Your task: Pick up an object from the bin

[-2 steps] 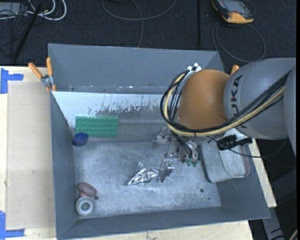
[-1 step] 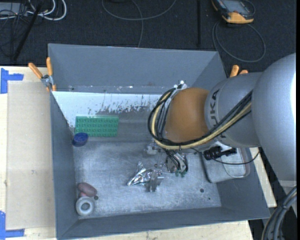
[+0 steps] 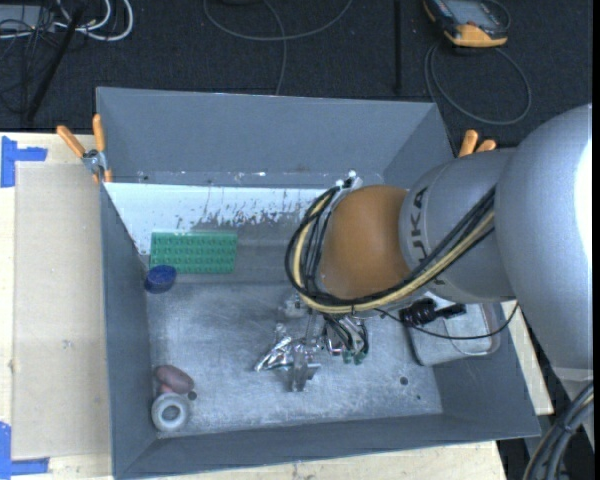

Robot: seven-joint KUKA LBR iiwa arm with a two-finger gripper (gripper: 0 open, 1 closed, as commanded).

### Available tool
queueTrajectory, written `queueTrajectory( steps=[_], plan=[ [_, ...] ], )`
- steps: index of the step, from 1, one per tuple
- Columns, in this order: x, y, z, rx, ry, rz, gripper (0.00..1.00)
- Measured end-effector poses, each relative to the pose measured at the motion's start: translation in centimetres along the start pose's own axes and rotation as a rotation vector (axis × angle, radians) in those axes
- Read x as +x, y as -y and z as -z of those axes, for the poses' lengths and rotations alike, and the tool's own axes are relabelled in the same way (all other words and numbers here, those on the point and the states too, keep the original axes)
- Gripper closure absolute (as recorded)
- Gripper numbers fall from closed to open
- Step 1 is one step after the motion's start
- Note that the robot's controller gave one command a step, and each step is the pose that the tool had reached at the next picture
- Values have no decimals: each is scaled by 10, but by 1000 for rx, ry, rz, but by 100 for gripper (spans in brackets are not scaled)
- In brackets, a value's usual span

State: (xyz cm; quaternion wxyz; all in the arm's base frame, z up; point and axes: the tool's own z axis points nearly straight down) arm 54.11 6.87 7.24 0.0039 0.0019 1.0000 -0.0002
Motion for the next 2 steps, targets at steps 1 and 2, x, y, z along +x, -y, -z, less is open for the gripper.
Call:
queueTrajectory(
  steps=[1,2],
  plan=[
    [2,-1,0,-2,-10,-1,100],
    [8,-1,146,-1,-1,226,100]
  ],
)
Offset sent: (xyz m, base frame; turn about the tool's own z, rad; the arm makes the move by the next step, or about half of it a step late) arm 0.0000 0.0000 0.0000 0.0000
